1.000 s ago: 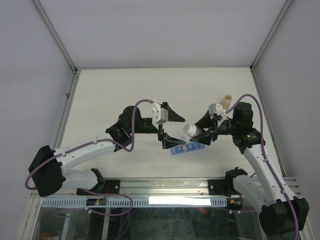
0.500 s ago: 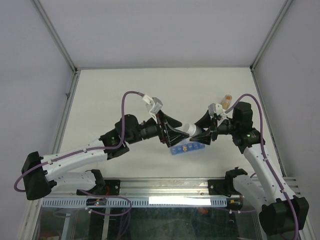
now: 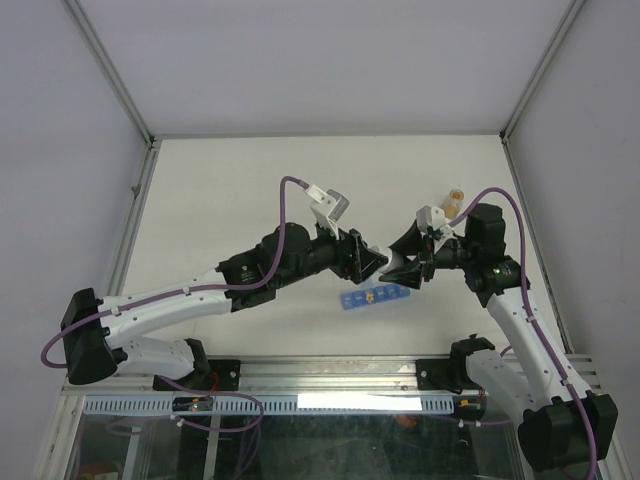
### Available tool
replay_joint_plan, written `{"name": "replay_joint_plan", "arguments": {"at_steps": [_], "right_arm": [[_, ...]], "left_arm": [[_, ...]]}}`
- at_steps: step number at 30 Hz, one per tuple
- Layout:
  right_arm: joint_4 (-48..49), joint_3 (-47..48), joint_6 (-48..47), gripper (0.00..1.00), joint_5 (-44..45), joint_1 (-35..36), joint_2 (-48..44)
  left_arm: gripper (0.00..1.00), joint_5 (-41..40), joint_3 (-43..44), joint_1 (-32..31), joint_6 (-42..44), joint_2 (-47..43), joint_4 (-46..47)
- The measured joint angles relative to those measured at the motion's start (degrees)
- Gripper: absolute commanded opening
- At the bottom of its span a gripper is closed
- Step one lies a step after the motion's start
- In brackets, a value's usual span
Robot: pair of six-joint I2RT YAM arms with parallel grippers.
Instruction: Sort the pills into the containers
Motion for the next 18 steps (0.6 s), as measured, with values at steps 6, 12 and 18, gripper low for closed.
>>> {"name": "replay_joint_plan", "arguments": {"at_steps": [6, 12, 18], "right_arm": [[0.00, 0.02, -0.02, 0.00, 0.00, 0.00, 0.00], [-0.02, 0.02, -0.02, 0.00, 0.13, 0.00, 0.00], [-0.02, 0.04, -0.09, 0.00, -0.11, -0.07, 0.00]], "left_arm": [[0.54, -0.61, 0.11, 0.00, 0.04, 0.09, -1.49], [0.36, 0.59, 1.27, 0.00, 0.02, 1.38, -2.14], [0.14, 3.17, 1.79, 0.20, 2.45, 1.73, -2.12]]}}
